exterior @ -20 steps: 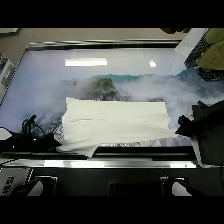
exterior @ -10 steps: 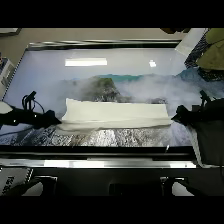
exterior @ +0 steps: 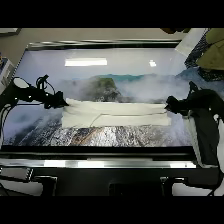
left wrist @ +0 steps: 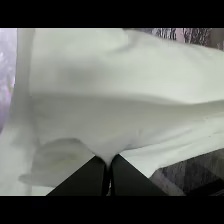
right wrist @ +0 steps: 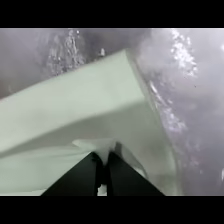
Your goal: Fold the clothes and pants, and hang the long-sleeved shirts on hangers.
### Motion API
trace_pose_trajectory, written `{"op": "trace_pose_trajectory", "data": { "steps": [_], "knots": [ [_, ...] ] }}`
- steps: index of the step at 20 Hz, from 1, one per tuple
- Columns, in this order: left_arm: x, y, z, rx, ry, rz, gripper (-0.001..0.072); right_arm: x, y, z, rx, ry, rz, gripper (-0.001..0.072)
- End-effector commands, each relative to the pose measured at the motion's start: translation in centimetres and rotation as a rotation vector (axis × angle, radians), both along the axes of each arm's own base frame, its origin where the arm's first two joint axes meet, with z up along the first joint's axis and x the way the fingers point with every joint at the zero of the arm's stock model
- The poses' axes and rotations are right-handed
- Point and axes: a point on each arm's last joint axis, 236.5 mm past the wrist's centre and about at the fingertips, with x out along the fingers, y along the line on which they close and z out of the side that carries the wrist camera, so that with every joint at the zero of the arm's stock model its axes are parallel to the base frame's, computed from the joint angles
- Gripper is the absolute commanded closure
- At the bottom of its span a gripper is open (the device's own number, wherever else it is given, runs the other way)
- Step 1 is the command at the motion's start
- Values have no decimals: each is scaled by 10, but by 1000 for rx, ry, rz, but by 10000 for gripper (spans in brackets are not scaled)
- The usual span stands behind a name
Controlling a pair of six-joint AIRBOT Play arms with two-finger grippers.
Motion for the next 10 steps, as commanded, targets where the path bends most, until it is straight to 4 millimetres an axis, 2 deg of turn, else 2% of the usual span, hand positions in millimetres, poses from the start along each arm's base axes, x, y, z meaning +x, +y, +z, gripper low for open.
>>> {"op": "trace_pose_trajectory", "data": {
  "steps": [1,2,3,4,5,6,7,8,10],
  "knots": [
    [22,-14,-21,-6,23,-32,693,18,2,-17,-4,12,-26,619],
    [24,-16,-26,-6,30,-38,674,18,2,-19,5,22,-44,539],
    [25,-17,-27,-6,36,-30,558,16,2,-17,16,39,-64,425],
    [26,-15,-25,-5,31,-27,365,11,-1,-11,34,64,-67,315],
    [26,-13,-19,-5,23,-24,265,6,-7,-3,50,88,-64,261],
    [28,-8,-12,-5,8,-17,256,2,-19,6,65,106,-70,160],
    [31,-3,-1,-2,-17,-7,255,-2,-32,12,69,110,-68,112],
    [34,1,9,2,-42,1,254,-8,-45,14,84,117,-79,111],
    [36,7,26,13,-83,10,237,-22,-54,9,144,139,-47,93]
  ]
}}
